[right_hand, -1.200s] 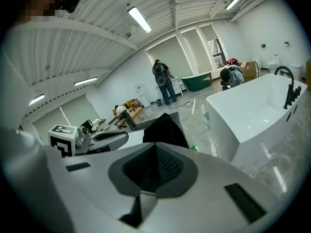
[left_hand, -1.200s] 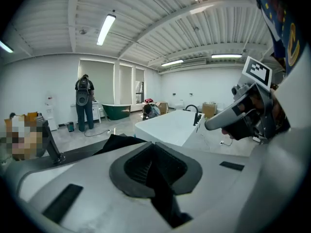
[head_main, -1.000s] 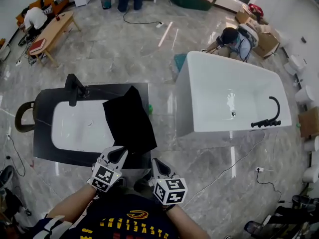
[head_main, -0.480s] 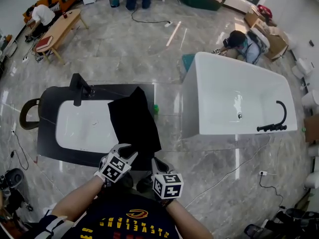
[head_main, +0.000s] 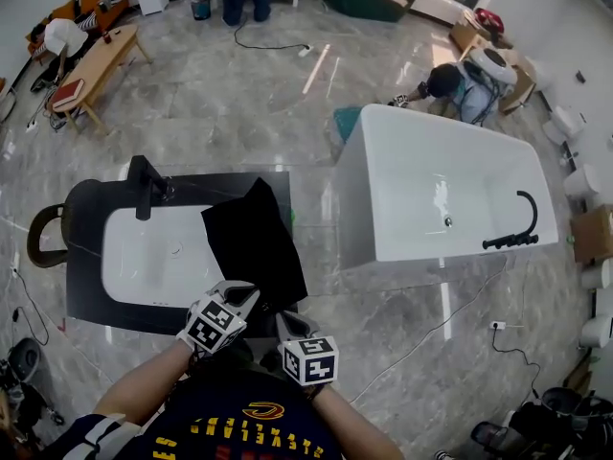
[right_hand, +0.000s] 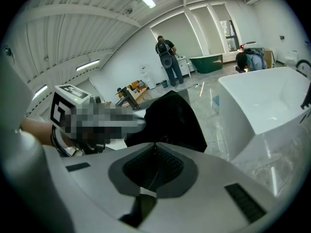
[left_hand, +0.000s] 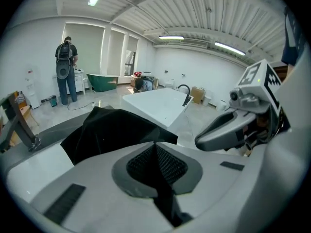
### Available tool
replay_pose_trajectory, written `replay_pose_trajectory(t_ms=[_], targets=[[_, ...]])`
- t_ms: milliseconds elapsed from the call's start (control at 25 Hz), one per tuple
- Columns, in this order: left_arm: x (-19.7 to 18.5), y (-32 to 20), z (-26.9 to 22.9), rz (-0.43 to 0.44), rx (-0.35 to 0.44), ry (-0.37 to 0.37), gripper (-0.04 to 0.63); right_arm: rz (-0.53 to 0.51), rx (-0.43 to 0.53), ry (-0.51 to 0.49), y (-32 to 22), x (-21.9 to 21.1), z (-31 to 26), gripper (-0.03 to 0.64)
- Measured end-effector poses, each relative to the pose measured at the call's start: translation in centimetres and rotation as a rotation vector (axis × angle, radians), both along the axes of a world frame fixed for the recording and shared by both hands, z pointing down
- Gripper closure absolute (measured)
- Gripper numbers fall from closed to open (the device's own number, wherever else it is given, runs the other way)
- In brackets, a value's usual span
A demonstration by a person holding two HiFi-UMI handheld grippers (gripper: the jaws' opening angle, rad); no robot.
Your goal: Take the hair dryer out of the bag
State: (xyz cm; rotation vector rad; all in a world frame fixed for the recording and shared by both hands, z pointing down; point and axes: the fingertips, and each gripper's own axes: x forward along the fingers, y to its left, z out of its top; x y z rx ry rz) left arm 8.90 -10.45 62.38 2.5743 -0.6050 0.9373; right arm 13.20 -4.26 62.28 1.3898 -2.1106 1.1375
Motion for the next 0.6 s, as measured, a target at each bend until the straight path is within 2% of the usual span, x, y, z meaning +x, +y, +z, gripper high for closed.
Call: replay_pose_trajectory(t_ms=[240,360,440,600], targets=[[0.0,-1.8,-2.8,-0.025,0.014,0.152,0.581,-0.09,0.039,0.024,-3.2,-3.4,0.5,0.607],[0.1,-1.9,-3.6,-0.018,0.022,0.197,0.581,-0.123,0.058,0.087,-5.5,-4.7,1.3,0.607],[0.0,-2.0,-4.0,-0.018,0.03,0.217,0.581,-0.109,0.033,0.153,-6.7,-4.7,2.3,0.601],[-0.4,-2.2,-4.4,-0.046,0.032,0.252,0.581,-0.033,-0.017,0.242,-8.2,-3.3,3.9,0.45]])
